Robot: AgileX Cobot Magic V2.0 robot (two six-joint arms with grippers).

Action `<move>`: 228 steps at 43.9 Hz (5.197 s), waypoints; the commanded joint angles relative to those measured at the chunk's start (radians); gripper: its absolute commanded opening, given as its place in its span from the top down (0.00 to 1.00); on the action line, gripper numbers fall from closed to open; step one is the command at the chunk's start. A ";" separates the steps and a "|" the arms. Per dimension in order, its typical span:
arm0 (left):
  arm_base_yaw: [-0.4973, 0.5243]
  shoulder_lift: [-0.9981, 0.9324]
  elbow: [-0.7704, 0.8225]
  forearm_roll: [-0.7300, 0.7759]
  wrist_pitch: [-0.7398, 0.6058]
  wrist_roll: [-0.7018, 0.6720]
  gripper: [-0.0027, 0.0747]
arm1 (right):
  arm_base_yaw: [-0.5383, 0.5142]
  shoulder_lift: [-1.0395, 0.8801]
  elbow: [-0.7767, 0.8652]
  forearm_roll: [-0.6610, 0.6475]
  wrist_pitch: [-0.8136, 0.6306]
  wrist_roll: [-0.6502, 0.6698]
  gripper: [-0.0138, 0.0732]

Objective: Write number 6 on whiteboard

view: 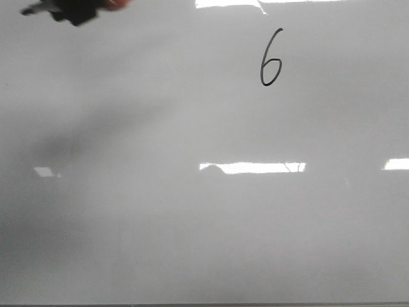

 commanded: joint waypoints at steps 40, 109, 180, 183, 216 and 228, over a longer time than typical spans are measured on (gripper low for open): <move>0.654 -0.174 0.584 -0.018 -0.926 -0.370 0.84 | -0.003 -0.001 -0.031 0.001 -0.116 0.004 0.15; 0.675 -0.444 0.477 -0.122 -0.543 -0.122 0.51 | -0.003 -0.047 -0.049 -0.189 0.113 0.520 0.15; 0.635 -0.752 0.579 -0.248 -0.313 -0.073 0.99 | -0.003 -0.160 -0.049 -0.301 0.190 0.519 0.98; 0.635 -0.752 0.579 -0.248 -0.313 -0.073 0.99 | -0.003 -0.160 -0.049 -0.301 0.190 0.519 0.98; 0.727 -1.216 0.872 -0.301 -0.522 -0.065 0.99 | -0.003 -0.160 -0.049 -0.301 0.190 0.519 0.98; 0.727 -1.316 1.111 -0.351 -0.796 0.021 0.99 | -0.003 -0.160 -0.049 -0.301 0.190 0.519 0.98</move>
